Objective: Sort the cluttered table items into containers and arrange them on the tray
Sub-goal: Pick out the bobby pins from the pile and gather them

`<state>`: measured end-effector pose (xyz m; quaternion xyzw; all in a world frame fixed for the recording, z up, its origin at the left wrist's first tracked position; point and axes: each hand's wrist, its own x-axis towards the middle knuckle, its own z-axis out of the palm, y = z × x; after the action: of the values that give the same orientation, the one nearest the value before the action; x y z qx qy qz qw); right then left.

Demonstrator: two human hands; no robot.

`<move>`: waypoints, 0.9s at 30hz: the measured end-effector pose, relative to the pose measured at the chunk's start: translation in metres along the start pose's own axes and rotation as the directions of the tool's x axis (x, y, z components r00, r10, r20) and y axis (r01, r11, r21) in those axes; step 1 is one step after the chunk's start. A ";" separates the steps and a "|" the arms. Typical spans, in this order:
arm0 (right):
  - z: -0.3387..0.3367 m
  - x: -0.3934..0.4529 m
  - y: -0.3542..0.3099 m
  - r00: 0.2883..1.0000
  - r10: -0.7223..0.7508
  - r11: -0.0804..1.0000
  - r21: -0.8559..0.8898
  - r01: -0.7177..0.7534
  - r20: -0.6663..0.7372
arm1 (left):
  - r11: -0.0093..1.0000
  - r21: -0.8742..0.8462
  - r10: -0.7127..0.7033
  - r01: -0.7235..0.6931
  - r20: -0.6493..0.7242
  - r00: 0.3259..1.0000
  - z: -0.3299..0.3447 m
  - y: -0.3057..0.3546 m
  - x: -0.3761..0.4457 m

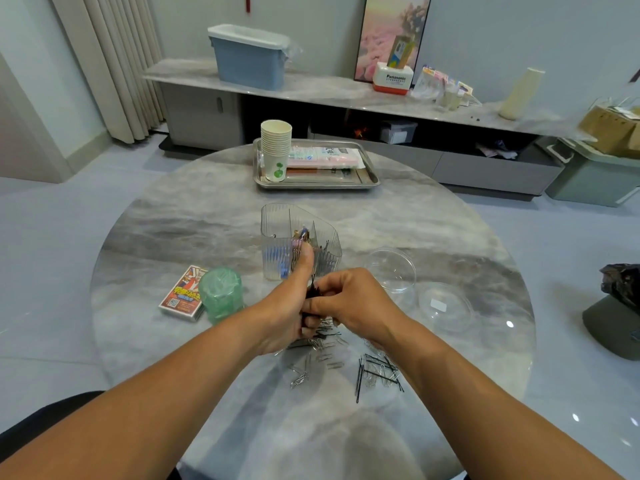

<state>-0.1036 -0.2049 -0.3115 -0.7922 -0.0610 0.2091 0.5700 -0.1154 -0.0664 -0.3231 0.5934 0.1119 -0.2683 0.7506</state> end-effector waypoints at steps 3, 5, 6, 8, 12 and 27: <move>0.004 0.001 -0.001 1.000 -0.003 0.998 0.058 0.004 -0.014 | 1.000 -0.013 0.021 -0.022 -0.055 0.998 0.003 0.002 0.002; 0.004 0.003 -0.004 0.999 0.012 0.997 0.073 -0.009 -0.048 | 0.999 -0.032 0.015 -0.016 -0.039 0.999 0.004 0.004 0.005; 0.001 0.005 -0.005 0.997 0.029 0.997 0.076 -0.024 -0.066 | 0.999 -0.051 0.006 -0.007 -0.024 1.000 0.005 0.006 0.006; -0.013 0.011 -0.008 0.992 0.073 0.992 0.111 -0.062 -0.101 | 0.993 -0.117 -0.022 0.021 -0.006 1.000 0.005 0.011 0.009; -0.055 0.037 -0.027 0.949 0.153 0.969 0.230 -0.089 -0.276 | 0.992 -0.111 -0.065 0.054 -0.104 0.992 -0.005 0.019 0.008; -0.030 0.118 -0.043 0.953 0.099 0.848 -0.478 -0.232 -0.286 | 0.999 -0.048 -0.037 0.024 -0.299 0.953 -0.021 0.022 0.013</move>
<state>0.0216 -0.1766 -0.2943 -0.9359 0.0278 0.1326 0.3250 -0.0901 -0.0461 -0.3171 0.6090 0.2396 -0.1842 0.7334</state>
